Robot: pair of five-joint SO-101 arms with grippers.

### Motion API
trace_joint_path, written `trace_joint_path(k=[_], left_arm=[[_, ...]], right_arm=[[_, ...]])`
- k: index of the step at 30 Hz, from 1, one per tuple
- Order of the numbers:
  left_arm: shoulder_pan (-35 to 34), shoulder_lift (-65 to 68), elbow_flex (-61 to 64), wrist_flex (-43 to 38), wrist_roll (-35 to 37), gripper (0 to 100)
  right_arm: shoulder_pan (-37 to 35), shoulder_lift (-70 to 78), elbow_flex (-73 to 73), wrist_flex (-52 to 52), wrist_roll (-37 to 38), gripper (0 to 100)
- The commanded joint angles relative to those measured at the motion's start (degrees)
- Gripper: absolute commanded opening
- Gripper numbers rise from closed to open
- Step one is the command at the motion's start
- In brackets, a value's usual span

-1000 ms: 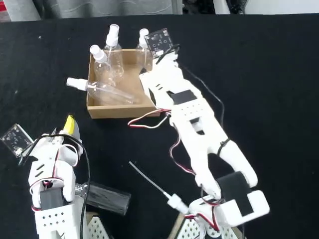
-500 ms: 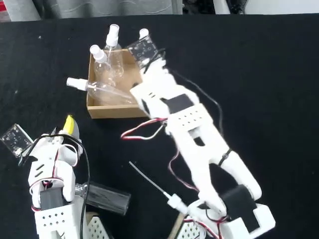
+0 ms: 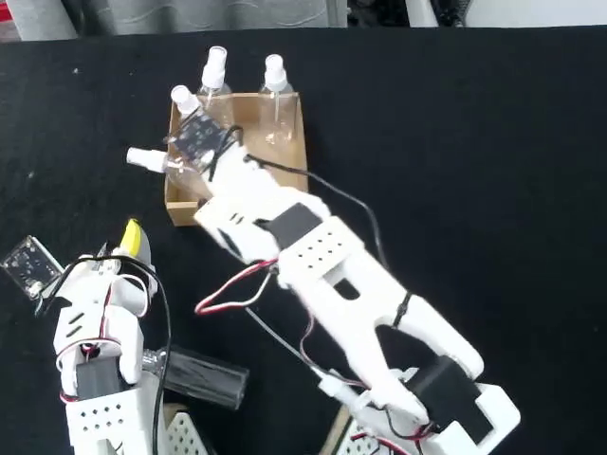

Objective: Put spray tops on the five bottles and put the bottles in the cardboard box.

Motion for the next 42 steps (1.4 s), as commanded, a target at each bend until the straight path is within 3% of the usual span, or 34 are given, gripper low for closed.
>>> trace_joint_path(k=[1,37,42], left_arm=[[-0.40,-0.62,1.27,-1.41,-0.53,17],[-0.40,-0.62,1.27,-1.41,-0.53,17],[-0.40,-0.62,1.27,-1.41,-0.53,17]], right_arm=[[-1.32,-2.33,-1.45,-2.90,0.44,25.4],[-1.32,26.77,-23.52,-4.92,0.09,25.8],[-1.32,28.79,-23.96,-4.84,0.18,35.1]])
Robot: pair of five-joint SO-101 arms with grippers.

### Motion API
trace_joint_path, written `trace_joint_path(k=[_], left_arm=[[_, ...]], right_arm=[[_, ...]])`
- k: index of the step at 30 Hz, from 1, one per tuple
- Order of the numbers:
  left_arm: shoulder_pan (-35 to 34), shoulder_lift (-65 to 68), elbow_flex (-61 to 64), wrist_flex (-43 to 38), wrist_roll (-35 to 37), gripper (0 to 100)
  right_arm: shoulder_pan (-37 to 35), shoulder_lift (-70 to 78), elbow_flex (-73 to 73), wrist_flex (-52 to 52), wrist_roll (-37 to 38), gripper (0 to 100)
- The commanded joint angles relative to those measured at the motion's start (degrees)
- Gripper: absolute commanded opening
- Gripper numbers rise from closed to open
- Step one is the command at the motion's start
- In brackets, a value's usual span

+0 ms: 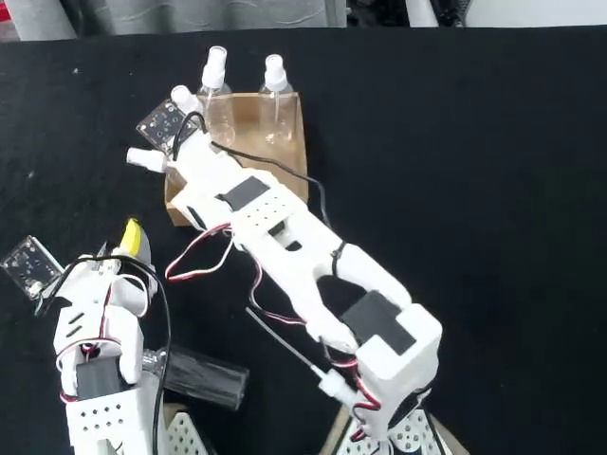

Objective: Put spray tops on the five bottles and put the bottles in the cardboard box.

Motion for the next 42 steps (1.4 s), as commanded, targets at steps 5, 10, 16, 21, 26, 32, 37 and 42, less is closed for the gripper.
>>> trace_joint_path(k=[5,10,16,21,26,32,37,42], left_arm=[[-0.40,-0.62,1.27,-1.23,-0.53,17],[-0.40,-0.62,1.27,-1.23,-0.53,17],[-0.40,-0.62,1.27,-1.23,-0.53,17],[-0.40,-0.62,1.27,-1.23,-0.53,17],[-0.40,-0.62,1.27,-1.23,-0.53,17],[-0.40,-0.62,1.27,-1.23,-0.53,17],[-0.40,-0.53,1.27,-1.23,-0.53,17],[-0.40,-0.53,1.27,-1.23,-0.53,17]], right_arm=[[-1.23,0.22,-3.91,-1.67,0.35,34.2],[-1.23,0.31,-3.82,-1.76,0.35,33.3],[-0.88,1.01,-3.91,-1.76,0.35,33.5],[-0.88,4.44,-4.88,-4.57,0.00,33.6],[-0.88,6.64,-6.55,-4.57,0.00,33.6],[-0.88,6.81,-6.29,-4.84,0.00,33.2],[-0.88,6.55,-6.20,-4.57,0.35,23.2],[-0.53,6.46,-6.29,-4.57,0.44,16.0]])
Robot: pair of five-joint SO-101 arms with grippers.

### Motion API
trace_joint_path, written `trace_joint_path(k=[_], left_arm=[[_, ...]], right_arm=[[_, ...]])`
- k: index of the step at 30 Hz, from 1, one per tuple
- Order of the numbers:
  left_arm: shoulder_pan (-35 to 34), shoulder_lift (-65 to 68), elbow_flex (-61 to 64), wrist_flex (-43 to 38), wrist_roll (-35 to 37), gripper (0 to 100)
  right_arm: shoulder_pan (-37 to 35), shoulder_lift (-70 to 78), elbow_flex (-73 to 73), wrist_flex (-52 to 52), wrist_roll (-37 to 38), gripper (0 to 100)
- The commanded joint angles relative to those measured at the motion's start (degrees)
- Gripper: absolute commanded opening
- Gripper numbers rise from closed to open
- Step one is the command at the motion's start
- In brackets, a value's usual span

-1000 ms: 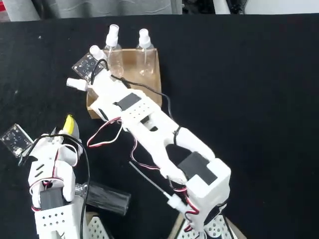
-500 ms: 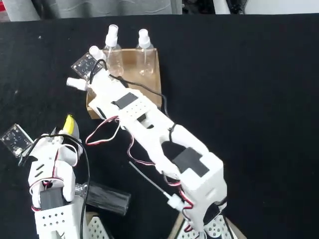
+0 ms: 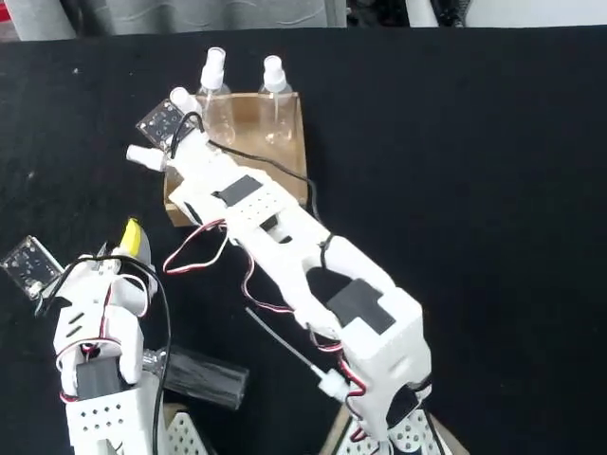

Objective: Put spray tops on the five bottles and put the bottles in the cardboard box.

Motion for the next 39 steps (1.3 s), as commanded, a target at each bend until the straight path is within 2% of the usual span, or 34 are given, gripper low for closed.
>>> trace_joint_path(k=[1,10,39], left_arm=[[-0.40,-0.53,1.27,-1.23,-0.53,17],[-0.40,-0.53,1.27,-1.23,-0.53,17],[-0.40,-0.53,1.27,-1.23,-0.53,17]], right_arm=[[-0.53,-0.66,-1.89,-0.18,0.26,15.8],[0.44,-1.80,-1.63,0.00,0.26,15.5],[0.44,-21.67,9.71,1.85,0.26,15.5]])
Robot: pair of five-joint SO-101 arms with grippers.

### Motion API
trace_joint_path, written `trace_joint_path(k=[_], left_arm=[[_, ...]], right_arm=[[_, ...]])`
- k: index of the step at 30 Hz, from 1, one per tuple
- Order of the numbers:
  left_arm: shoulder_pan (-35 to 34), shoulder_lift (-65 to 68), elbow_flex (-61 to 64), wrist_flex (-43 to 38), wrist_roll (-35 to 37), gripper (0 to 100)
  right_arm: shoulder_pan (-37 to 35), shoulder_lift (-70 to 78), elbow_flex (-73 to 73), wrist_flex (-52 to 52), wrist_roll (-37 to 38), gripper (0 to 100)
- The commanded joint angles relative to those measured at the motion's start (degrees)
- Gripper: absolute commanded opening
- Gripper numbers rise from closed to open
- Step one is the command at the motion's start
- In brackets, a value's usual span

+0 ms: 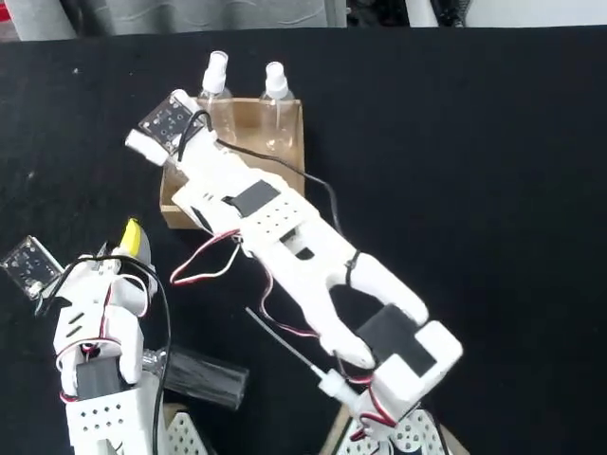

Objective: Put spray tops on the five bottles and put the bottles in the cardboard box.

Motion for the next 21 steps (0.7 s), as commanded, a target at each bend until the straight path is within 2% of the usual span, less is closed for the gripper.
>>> trace_joint_path(k=[1,7,13,16,21], left_arm=[[-0.40,-0.53,1.27,-1.23,-0.53,17],[-0.48,-0.53,1.27,-2.37,-0.44,17],[-4.09,-0.53,1.27,-5.01,0.09,16],[-4.09,-0.53,1.27,-5.63,2.99,17],[-4.18,-0.53,1.27,-5.63,3.96,17]], right_arm=[[0.53,-6.81,0.13,0.18,0.00,15.5],[0.53,-12.18,2.86,0.18,0.00,15.5],[0.53,-17.89,6.02,0.18,0.00,15.5],[0.26,-21.23,7.96,0.18,0.00,15.5],[0.18,-27.21,11.74,0.18,0.00,15.5]])
